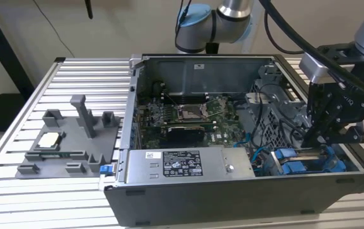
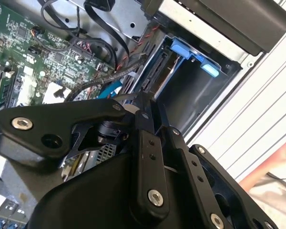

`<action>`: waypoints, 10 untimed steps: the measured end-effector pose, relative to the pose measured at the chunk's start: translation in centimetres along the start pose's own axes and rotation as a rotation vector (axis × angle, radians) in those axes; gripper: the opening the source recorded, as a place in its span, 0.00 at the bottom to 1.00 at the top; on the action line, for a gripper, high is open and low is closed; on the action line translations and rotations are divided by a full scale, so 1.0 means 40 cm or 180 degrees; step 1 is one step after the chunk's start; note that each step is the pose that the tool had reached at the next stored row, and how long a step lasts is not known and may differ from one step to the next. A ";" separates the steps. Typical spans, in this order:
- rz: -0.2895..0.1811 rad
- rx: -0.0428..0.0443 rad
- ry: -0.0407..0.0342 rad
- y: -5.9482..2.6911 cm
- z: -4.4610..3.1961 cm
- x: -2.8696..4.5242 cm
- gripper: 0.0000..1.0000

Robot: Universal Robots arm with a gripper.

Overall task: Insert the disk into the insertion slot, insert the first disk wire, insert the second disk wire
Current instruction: 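Insert the first disk wire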

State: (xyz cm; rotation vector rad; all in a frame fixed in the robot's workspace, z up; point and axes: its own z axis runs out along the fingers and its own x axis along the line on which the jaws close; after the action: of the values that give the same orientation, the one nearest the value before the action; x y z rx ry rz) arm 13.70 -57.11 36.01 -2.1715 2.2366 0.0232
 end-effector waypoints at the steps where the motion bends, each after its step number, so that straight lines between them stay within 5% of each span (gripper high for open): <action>1: 0.0000 0.0001 0.0000 0.000 0.001 -0.001 0.19; 10: 0.0000 0.0011 -0.0001 0.000 0.011 -0.002 0.19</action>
State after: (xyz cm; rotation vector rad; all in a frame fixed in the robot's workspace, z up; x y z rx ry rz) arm 13.70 -57.02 35.57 -2.1698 2.2349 0.0197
